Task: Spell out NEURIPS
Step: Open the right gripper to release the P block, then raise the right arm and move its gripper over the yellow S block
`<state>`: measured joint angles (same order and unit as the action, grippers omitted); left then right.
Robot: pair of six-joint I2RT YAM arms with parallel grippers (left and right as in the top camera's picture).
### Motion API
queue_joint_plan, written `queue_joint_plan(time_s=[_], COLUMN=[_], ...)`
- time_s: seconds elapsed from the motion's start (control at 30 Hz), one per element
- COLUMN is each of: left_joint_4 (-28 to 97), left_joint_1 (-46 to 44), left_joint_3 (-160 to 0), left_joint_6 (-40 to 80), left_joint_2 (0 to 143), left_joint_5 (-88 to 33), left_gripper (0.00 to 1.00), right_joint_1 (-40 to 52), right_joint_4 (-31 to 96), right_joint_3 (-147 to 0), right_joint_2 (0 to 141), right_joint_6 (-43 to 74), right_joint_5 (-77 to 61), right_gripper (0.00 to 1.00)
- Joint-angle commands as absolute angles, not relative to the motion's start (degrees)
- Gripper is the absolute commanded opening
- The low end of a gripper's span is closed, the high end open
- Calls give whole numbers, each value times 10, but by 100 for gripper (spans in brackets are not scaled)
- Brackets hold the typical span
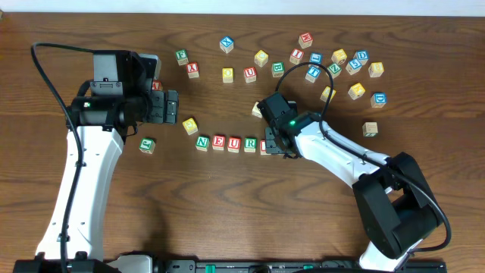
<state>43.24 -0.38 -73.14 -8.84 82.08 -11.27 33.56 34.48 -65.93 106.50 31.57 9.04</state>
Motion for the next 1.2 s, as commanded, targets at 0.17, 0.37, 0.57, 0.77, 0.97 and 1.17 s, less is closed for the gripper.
queue_joint_plan(time_s=[0.17, 0.37, 0.57, 0.77, 0.97, 1.17], left_joint_4=[432, 432, 432, 432, 432, 432], left_joint_1=[-2, -2, -2, -2, -2, -2], left_joint_3=[-743, -743, -743, -743, -743, -743], left_joint_6=[-90, -90, -90, -90, -90, -90], left_joint_2=[820, 820, 820, 820, 820, 820], left_joint_5=[-113, -113, -113, -113, -113, -113], left_gripper=[96, 96, 96, 96, 96, 96], right_joint_1=[333, 333, 333, 333, 333, 332], right_joint_4=[387, 427, 466, 513, 545, 596], right_joint_3=[-730, -797, -856, -919, -973, -997], right_joint_2=[1075, 1075, 1075, 1075, 1075, 1075], right_joint_6=[305, 297, 295, 296, 322, 385], right_joint_5=[125, 132, 161, 200, 231, 283], right_gripper=[31, 30, 31, 33, 35, 38])
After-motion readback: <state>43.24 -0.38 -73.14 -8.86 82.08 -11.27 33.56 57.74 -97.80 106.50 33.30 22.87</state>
